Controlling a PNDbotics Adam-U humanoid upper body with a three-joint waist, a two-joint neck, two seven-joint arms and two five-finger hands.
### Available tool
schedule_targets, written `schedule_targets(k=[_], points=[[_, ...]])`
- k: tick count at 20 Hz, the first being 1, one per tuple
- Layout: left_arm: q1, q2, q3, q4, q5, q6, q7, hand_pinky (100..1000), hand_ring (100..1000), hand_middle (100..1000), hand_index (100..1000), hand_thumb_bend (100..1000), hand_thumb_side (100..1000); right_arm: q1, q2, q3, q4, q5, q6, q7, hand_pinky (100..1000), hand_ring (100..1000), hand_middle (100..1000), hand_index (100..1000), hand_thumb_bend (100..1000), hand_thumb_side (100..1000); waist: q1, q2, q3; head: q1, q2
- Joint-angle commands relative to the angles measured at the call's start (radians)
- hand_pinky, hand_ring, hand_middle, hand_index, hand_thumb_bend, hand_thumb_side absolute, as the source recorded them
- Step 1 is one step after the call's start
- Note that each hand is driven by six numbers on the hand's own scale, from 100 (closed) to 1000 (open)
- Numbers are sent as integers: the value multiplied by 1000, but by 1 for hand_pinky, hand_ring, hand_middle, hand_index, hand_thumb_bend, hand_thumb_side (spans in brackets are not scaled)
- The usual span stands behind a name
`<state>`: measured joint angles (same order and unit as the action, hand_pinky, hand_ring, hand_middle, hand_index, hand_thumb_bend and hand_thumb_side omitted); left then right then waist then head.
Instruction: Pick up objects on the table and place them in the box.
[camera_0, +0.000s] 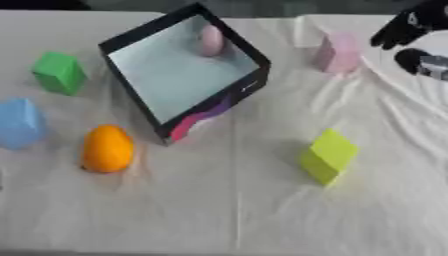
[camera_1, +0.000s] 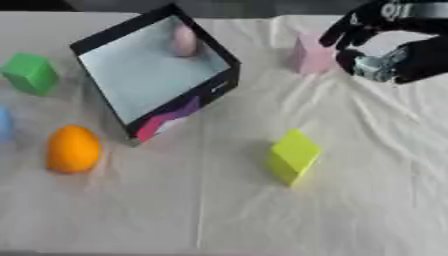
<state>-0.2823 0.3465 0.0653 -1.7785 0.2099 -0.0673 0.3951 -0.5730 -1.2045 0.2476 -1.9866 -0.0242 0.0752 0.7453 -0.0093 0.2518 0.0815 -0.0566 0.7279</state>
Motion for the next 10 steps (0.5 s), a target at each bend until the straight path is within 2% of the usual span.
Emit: schedule_targets(k=[1,5,10], points=[[-10,35,-1,-9,-3,0,-6,821,766,795,808,179,711,-17,-48,15,-13,40,-34,76,870,855,834,878,100,713,-14,-16,1,-4,-7],[-11,35,-4,-9,-1,0,-9,821,767,796,808,179,712,-6,-56,45,-13,87,-70,123,873,863,841,885,166,727,-15,-15,3,-6,-8],[-11,37,-9,-8,0,2,-13,821,768,796,808,175,715,5,-62,73,-13,171,-152,153,875,870,847,894,289,683,-15,-13,2,-9,-6]])
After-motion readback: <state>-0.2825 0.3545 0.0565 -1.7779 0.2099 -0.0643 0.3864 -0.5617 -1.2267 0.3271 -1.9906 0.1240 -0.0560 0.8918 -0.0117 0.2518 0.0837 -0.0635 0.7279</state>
